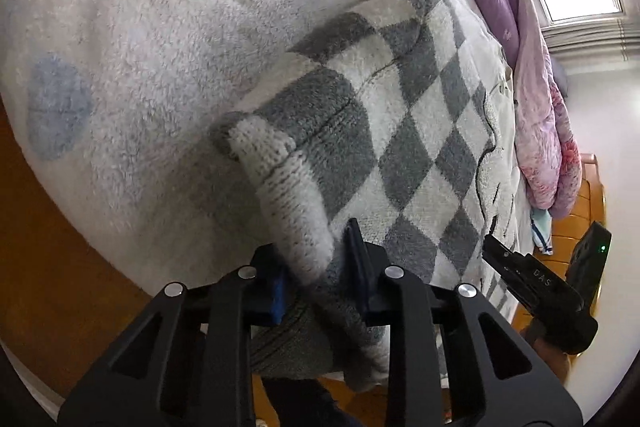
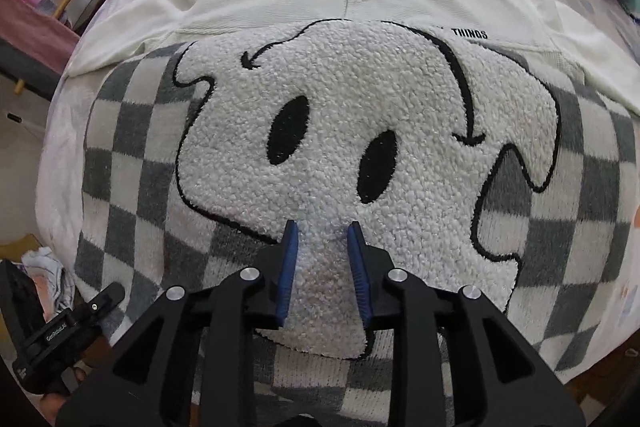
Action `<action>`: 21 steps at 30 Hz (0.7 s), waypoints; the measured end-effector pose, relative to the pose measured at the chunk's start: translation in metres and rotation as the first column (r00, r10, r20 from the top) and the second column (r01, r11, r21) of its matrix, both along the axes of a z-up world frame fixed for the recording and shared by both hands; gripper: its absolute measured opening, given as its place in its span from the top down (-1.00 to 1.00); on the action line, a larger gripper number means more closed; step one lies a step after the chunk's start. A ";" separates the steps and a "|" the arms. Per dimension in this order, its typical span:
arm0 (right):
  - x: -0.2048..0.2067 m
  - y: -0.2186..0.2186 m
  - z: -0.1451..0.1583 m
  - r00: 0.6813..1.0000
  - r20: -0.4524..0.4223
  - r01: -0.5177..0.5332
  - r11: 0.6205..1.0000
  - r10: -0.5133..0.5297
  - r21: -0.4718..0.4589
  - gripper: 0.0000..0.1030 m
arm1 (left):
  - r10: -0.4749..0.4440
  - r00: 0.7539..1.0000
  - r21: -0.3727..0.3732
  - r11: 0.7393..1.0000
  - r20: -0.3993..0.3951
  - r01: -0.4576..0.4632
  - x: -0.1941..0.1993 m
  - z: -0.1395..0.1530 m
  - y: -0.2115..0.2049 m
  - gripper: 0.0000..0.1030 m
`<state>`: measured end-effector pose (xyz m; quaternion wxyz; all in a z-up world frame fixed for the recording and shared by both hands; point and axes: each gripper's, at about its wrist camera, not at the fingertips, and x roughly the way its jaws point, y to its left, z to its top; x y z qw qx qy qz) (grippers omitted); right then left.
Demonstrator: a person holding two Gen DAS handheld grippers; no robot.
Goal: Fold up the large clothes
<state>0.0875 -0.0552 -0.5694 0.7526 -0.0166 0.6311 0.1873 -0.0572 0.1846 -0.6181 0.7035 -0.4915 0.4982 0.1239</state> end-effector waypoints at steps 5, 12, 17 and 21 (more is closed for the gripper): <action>-0.004 -0.006 0.001 1.000 -0.007 -0.013 1.000 0.013 0.017 0.43 | 0.042 0.998 -0.023 0.999 -0.043 -0.043 -0.001 -0.019 0.004 0.12; -0.004 -0.025 0.005 0.999 -0.013 -0.037 0.996 0.038 0.081 0.38 | 0.048 0.999 0.118 0.992 -0.007 -0.047 0.009 0.019 -0.017 0.56; 0.005 -0.046 0.010 0.999 -0.032 -0.010 0.993 0.014 0.120 0.24 | 0.032 0.998 0.197 0.980 0.052 -0.042 0.019 0.074 -0.047 0.59; 0.014 -0.064 0.009 0.998 -0.057 -0.001 0.990 0.009 0.142 0.19 | -0.023 0.999 0.236 0.972 0.049 0.011 0.032 0.093 -0.077 0.60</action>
